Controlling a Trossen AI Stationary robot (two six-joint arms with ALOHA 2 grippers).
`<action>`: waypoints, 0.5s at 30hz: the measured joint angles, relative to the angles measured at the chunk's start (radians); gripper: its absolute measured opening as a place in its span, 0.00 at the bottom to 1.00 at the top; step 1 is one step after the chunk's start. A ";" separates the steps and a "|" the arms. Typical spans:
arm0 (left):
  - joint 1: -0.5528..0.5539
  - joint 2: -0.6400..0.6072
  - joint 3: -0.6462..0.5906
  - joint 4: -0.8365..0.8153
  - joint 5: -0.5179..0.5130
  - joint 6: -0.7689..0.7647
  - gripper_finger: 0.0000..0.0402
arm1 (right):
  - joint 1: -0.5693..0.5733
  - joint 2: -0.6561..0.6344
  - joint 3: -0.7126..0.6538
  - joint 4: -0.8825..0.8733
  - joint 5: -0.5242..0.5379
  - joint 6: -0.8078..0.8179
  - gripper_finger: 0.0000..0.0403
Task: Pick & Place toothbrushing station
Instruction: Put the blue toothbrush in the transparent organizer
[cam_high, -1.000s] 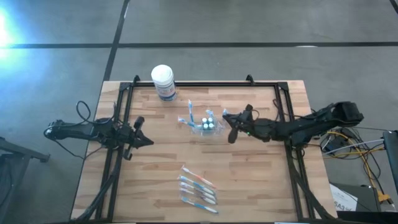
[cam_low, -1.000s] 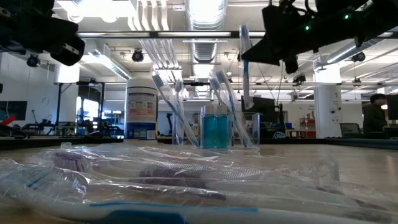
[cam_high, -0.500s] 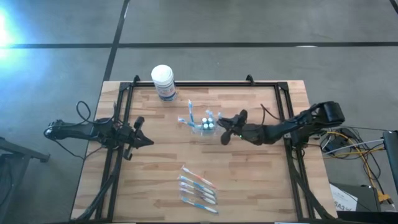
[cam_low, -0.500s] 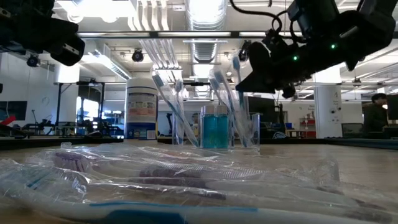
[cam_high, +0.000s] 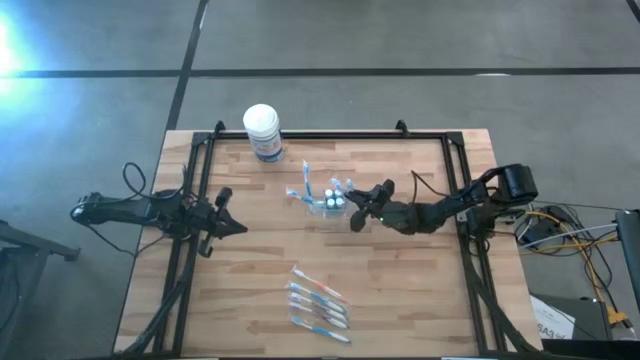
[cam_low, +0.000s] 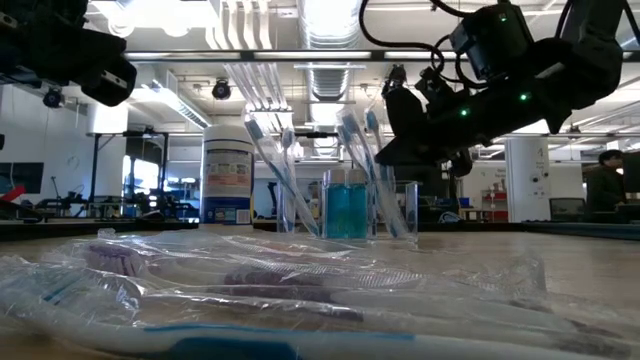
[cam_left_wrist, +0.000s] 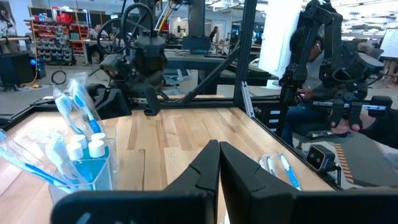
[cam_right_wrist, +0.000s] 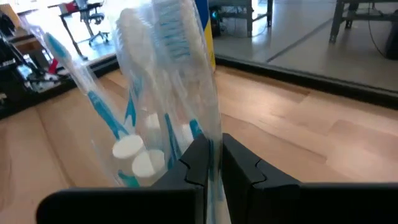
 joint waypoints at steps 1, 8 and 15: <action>0.000 0.000 0.000 0.000 0.000 0.000 0.04 | 0.000 -0.002 -0.001 -0.007 -0.006 0.001 0.06; 0.000 0.000 0.000 0.000 0.000 0.000 0.03 | 0.002 -0.043 -0.007 -0.035 -0.023 0.015 0.24; 0.000 0.000 0.000 -0.001 0.000 -0.006 0.03 | 0.002 -0.098 -0.006 -0.024 -0.023 -0.046 0.42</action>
